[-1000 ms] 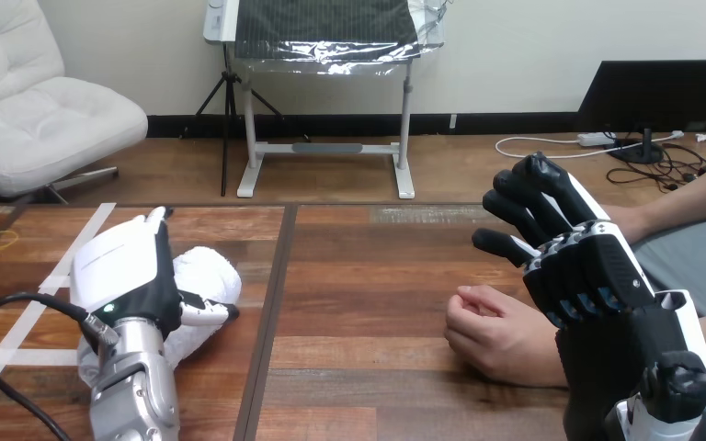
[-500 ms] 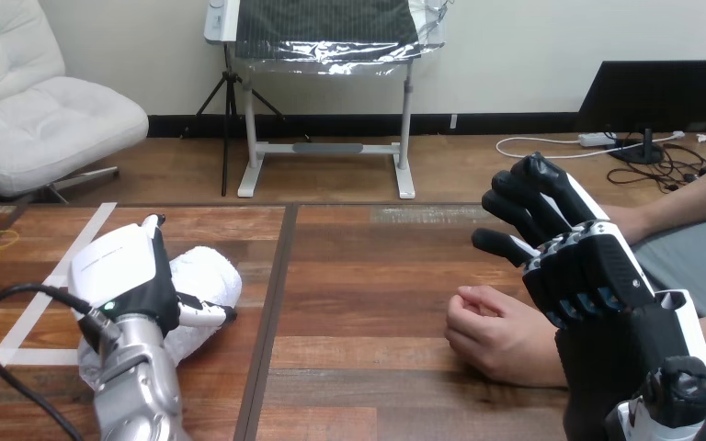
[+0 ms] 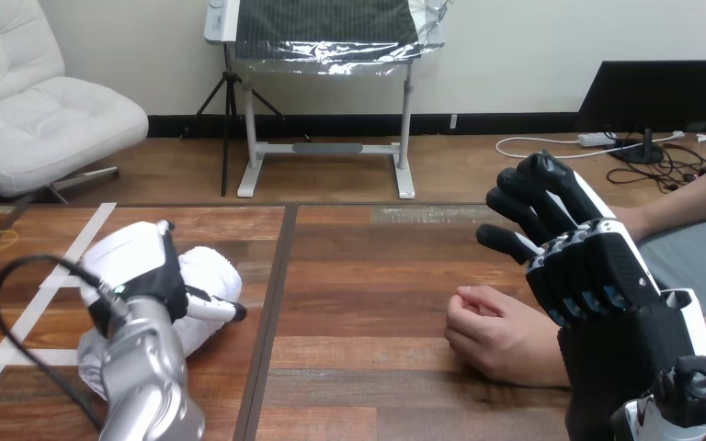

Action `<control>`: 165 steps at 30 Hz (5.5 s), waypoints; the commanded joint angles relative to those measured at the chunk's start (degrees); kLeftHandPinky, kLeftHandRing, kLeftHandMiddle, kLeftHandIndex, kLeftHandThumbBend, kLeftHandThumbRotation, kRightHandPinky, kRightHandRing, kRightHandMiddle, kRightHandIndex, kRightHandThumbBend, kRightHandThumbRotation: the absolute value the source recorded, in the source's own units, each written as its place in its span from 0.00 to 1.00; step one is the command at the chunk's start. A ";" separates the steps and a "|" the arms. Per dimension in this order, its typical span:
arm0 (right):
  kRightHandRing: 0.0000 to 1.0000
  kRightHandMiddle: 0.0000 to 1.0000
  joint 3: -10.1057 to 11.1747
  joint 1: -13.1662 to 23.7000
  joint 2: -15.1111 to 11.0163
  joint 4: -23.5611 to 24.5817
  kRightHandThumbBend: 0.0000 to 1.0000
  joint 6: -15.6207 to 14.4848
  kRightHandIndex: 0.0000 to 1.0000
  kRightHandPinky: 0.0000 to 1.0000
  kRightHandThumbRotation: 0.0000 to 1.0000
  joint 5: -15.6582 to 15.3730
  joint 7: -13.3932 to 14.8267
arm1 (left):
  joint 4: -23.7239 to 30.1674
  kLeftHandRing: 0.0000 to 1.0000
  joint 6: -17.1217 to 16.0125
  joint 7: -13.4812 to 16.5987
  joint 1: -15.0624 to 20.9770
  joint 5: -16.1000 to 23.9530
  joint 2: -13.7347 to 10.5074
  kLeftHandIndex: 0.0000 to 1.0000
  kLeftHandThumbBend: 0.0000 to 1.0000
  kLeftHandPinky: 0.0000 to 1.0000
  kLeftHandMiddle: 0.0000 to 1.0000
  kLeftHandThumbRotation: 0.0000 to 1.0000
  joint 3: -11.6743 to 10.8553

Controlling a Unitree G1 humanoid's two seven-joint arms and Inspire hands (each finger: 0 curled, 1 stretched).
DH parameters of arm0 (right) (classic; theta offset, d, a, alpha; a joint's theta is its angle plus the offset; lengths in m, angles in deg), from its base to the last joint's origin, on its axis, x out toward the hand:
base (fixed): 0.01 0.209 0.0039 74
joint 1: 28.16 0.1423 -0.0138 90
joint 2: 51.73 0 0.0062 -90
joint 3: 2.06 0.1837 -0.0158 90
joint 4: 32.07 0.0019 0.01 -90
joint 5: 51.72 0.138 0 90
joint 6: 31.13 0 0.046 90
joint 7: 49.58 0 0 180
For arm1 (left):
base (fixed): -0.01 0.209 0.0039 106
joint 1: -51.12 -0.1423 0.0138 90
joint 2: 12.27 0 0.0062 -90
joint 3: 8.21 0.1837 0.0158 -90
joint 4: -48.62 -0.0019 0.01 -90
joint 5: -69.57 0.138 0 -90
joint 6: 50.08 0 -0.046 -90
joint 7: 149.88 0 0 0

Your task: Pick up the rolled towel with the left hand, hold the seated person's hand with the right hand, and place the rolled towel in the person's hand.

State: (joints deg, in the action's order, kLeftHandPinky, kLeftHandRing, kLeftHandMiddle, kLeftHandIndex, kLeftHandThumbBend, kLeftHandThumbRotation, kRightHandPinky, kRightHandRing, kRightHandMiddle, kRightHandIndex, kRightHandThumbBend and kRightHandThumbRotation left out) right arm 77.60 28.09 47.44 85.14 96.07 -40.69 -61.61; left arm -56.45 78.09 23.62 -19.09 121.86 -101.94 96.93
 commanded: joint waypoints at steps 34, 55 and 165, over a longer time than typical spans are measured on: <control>0.85 0.86 1.00 3.22 0.20 4.65 0.96 -1.16 0.87 0.79 1.00 1.33 0.16 | -17.59 0.67 3.29 -13.89 19.97 0.89 -3.27 0.72 0.91 0.47 0.72 0.45 10.93; 0.85 0.86 1.13 2.45 -0.01 5.27 0.90 -0.58 0.86 0.79 1.00 2.68 -0.30 | -25.32 0.62 3.56 -8.17 23.19 0.99 -2.34 0.67 0.93 0.23 0.70 0.36 14.33; 0.86 0.86 3.06 3.47 -0.21 5.29 0.89 -1.17 0.86 0.78 1.00 4.75 -1.99 | -14.20 0.35 -6.18 12.69 12.68 -9.82 -3.12 0.50 0.70 0.24 0.42 0.00 6.07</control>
State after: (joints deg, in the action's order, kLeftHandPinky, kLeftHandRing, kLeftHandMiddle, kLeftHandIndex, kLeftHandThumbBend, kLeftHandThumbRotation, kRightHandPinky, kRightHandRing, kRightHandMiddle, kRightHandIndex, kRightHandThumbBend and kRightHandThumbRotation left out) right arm 79.91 28.92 47.25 88.05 94.80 -35.99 -63.60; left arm -72.57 73.05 34.85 -7.50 112.10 -103.55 104.27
